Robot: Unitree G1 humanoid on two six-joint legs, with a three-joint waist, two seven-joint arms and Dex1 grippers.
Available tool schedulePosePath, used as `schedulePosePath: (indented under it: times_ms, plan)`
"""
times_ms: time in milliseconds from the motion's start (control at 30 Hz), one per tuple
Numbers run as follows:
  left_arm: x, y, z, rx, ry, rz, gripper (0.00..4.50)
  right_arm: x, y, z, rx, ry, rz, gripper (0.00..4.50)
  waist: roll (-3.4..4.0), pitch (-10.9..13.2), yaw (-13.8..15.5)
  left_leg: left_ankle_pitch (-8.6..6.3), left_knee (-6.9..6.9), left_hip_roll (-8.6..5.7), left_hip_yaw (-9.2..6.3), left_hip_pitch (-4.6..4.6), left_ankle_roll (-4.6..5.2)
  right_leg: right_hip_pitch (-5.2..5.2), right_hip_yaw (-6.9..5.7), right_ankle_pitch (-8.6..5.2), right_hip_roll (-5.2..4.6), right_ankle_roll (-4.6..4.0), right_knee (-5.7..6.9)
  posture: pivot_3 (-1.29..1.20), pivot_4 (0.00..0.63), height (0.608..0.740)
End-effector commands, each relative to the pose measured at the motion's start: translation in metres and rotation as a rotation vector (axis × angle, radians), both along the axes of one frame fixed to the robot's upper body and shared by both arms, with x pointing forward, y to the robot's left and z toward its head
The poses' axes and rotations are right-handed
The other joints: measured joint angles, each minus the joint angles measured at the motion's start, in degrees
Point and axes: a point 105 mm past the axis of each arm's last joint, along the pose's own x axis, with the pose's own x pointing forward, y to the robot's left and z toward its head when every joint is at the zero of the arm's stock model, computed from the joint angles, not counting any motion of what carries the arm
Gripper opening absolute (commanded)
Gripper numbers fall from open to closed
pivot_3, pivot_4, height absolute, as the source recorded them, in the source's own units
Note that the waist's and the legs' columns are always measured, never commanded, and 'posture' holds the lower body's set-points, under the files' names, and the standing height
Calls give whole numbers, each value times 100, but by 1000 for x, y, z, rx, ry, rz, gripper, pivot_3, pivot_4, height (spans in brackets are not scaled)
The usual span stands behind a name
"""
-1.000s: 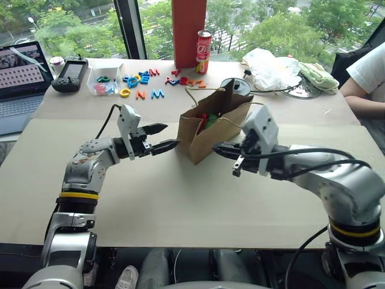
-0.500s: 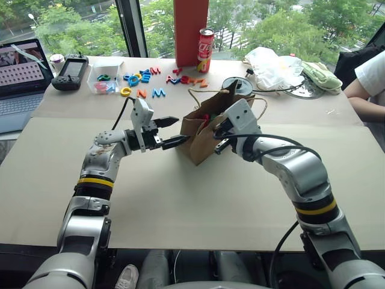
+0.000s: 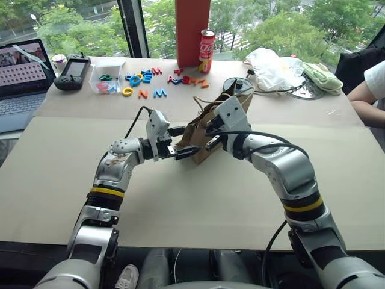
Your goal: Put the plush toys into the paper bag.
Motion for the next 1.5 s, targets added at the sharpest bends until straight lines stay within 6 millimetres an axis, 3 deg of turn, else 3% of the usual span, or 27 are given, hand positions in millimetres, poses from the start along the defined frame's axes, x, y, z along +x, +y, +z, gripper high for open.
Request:
schedulePosePath:
  times_ms: [33,267,367,700,1500]
  plan:
    - [11,-7,10,2,-70,66,4500,1,0,17,17,-53,-6,30,0,0,-2,0,0,0,1,-1,0,-1,0,0,0,0,0,0,150,739]
    - [16,-9,11,-40,-84,149,4500,1,-1,17,13,-53,-11,30,0,0,-11,0,-1,2,-1,-1,1,-2,0,0,1,0,1,0,150,739]
    - [16,-8,12,-45,-104,174,3838,1,-2,16,12,-53,-16,0,0,0,-11,0,-1,2,-1,0,1,-2,0,0,1,0,2,0,150,739]
    - [13,-4,16,-56,-134,221,304,2,-3,15,11,-46,-26,0,0,0,-7,0,0,1,-1,0,0,0,0,0,0,0,2,0,150,739]
    - [15,-5,17,-94,-155,241,141,-7,-14,12,-13,-49,-22,0,0,0,-6,0,0,1,0,1,0,0,0,1,0,0,2,0,150,739]
